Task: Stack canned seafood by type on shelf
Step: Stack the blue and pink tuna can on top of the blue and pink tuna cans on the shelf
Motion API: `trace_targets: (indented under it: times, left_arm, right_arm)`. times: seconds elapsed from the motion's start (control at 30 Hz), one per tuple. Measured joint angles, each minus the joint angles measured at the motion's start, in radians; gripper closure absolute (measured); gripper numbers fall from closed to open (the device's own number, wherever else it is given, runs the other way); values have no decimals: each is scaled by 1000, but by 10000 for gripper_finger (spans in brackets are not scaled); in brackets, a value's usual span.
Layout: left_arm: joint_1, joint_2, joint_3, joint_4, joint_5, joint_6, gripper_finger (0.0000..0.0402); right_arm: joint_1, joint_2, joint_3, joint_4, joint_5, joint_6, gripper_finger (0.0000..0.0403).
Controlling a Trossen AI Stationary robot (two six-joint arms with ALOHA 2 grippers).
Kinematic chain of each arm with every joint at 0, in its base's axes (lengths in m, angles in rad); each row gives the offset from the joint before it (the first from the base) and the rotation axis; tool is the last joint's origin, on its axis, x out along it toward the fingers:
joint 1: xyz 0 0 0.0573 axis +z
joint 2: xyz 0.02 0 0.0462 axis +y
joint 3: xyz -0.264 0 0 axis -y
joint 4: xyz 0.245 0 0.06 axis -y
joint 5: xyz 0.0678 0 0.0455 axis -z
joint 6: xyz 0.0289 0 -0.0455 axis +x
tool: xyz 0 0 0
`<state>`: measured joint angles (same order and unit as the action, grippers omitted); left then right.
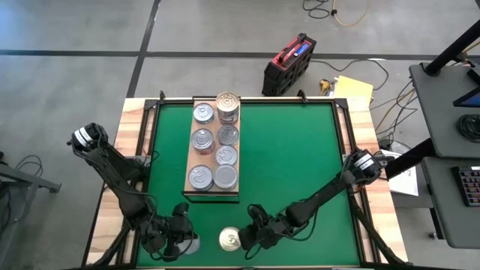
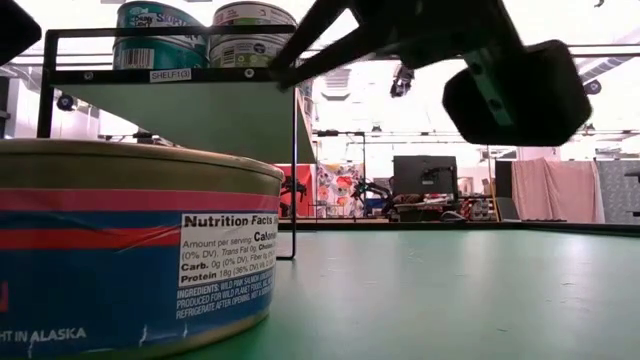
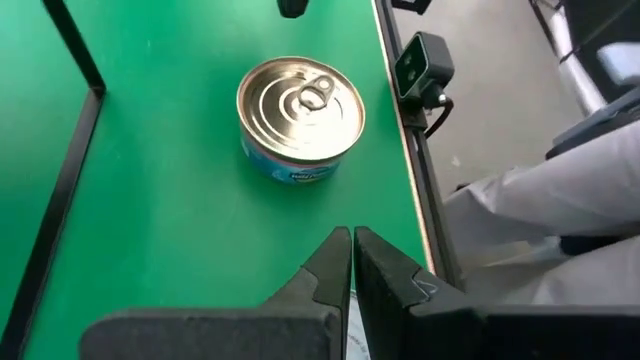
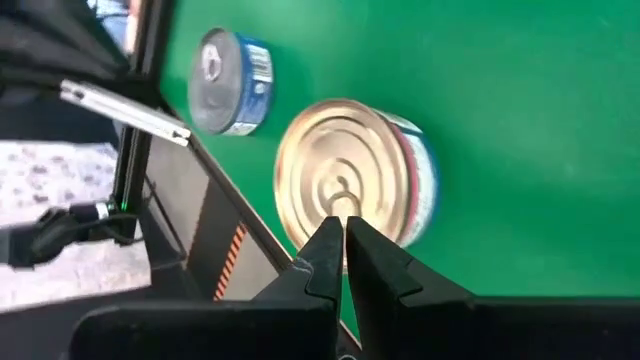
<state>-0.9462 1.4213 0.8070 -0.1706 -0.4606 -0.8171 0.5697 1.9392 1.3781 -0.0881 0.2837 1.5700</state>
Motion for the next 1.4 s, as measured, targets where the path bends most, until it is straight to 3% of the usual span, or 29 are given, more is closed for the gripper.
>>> trace_targets:
  times: [0.3, 0.67, 0.93, 1.4]
  left_arm:
    - [16, 82, 0, 98, -1, 74, 402]
    - [40, 99, 0, 107, -3, 173, 402]
    - [42, 99, 0, 118, -2, 192, 402]
    - [43, 99, -1, 134, 26, 257, 402]
  right_arm:
    - [30, 1, 0, -142, -58, 167, 394]
    - [21, 21, -7, -165, -22, 105, 394]
    - [21, 76, -8, -49, -30, 104, 394]
    - [-8, 81, -8, -2, -21, 43, 394]
